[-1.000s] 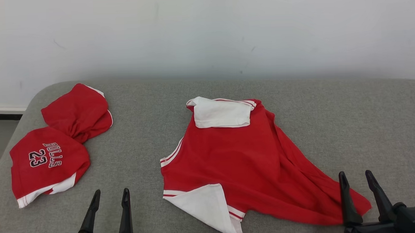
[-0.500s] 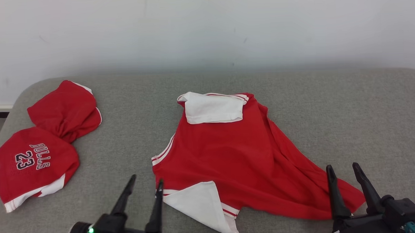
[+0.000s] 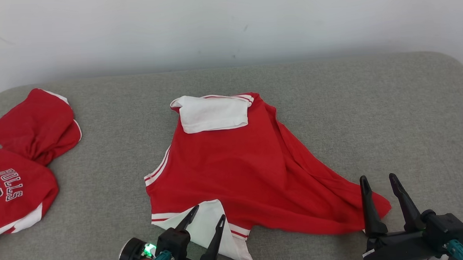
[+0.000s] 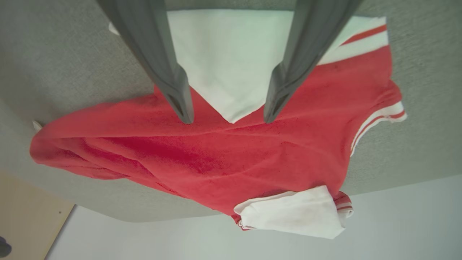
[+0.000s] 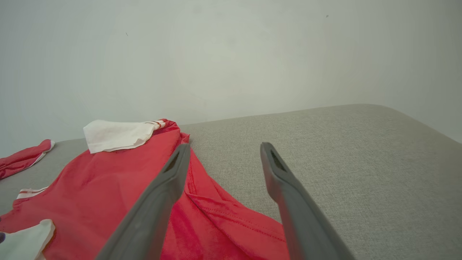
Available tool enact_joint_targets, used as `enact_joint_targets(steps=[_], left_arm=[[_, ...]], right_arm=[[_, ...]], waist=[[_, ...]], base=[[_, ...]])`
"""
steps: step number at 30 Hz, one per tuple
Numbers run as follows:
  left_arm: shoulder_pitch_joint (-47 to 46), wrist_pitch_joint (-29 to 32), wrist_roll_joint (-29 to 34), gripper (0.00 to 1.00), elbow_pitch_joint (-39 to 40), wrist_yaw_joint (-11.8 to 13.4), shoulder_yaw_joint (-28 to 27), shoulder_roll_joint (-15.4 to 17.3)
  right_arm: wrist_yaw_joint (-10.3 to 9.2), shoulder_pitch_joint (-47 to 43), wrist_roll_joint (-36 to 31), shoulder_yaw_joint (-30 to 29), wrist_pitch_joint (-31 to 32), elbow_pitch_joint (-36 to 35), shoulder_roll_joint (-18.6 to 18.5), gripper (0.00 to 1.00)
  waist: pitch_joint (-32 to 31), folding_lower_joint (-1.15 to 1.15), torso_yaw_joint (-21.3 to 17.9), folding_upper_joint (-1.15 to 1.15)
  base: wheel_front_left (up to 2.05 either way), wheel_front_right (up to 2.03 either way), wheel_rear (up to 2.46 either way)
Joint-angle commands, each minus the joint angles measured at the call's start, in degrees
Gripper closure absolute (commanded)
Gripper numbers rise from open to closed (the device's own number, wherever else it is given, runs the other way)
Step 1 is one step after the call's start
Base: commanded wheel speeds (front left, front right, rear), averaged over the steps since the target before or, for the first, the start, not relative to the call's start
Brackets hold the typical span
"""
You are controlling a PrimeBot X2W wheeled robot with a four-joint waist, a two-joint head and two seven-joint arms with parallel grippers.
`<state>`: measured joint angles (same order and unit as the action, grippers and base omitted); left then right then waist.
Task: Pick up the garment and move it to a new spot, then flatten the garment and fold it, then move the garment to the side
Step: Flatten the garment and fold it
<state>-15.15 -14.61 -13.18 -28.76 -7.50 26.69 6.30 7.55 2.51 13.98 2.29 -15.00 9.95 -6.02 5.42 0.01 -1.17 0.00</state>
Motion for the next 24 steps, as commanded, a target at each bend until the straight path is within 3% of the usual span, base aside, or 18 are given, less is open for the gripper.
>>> enact_joint_targets(steps=[1,9,10,11,12,24], left_arm=[[-1.35,0.3,-0.73,0.0,-1.63,0.07,1.35,-0.14],[-3.96,2.25,-3.12,0.01,-9.28,0.08,4.91,-0.66],[-4.29,2.09,-3.19,0.6,-9.97,0.09,4.86,-0.63],[-4.44,2.0,-3.38,0.87,-10.69,0.11,4.77,-0.66],[-4.49,1.85,-3.62,1.0,-11.23,0.11,4.79,-0.76],[-1.77,-0.53,-5.72,1.0,-5.29,1.92,2.02,-0.82]], right_arm=[[-0.13,0.61,0.15,-0.12,-0.26,-0.08,0.31,0.0],[-0.13,1.14,0.08,-0.64,-0.26,-0.21,0.72,0.0],[-0.13,1.13,0.01,-0.68,-0.27,-0.21,0.78,0.0],[-0.13,1.11,-0.03,-0.72,-0.26,-0.2,0.82,0.0],[-0.13,1.01,-0.02,-0.87,-0.26,-0.17,0.79,0.0],[-0.13,-1.34,-0.25,-1.74,-0.15,-0.1,0.62,0.0]], waist=[[1.2,-0.01,-1.49,0.0],[2.26,-0.01,-3.18,0.0],[2.24,-0.01,-3.29,0.0],[2.16,-0.01,-3.38,0.0],[1.97,-0.01,-3.37,0.0],[-1.17,-0.01,1.36,0.0]], base=[[0.0,0.0,0.0],[0.0,0.0,0.0],[0.0,0.0,0.0],[0.0,0.0,0.0],[0.0,0.0,0.0],[0.0,0.0,0.0]])
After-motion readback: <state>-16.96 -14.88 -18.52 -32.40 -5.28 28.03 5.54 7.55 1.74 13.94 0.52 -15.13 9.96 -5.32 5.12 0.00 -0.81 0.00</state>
